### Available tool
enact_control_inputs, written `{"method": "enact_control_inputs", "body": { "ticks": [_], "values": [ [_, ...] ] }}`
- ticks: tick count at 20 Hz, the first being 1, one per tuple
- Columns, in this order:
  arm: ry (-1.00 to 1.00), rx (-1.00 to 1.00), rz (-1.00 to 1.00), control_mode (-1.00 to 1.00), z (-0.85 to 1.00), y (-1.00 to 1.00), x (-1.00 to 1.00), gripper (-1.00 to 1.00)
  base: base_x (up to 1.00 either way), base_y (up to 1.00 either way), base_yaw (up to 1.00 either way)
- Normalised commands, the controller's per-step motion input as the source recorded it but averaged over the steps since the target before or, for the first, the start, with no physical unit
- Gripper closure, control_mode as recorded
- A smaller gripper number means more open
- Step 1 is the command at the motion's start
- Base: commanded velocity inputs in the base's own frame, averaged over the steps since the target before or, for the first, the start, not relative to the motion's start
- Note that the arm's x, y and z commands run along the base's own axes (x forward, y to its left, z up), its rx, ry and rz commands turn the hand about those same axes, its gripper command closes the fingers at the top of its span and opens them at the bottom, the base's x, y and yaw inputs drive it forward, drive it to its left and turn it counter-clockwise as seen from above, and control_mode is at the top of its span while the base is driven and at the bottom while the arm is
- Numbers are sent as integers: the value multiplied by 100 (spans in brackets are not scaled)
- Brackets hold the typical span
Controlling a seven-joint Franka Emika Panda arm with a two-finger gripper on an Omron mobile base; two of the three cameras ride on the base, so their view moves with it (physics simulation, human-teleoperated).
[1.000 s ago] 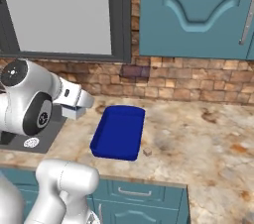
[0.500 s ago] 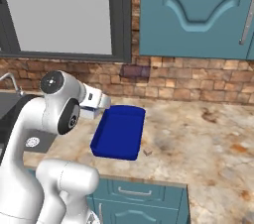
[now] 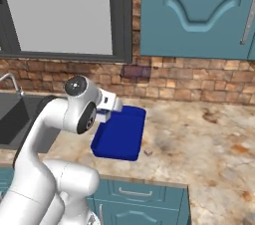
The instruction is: Take out the milk from the fridge and place it on the tray on the counter. Then take the sugar cube near the tray and place it in the tray.
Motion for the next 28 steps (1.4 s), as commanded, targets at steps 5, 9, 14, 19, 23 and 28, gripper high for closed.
{"method": "enact_control_inputs", "body": {
  "ticks": [5,9,14,19,23,28],
  "values": [
    [0,0,1,-100,-39,-3,34,100,0,0,0],
    [0,0,0,-100,-42,0,47,100,0,0,0],
    [0,0,0,-100,-36,0,52,100,0,0,0],
    [0,0,0,-100,-25,-3,37,100,0,0,0],
    [0,0,1,-100,-32,-3,30,100,0,0,0],
    [1,0,1,-100,-29,-3,12,100,0,0,0]
  ]
}}
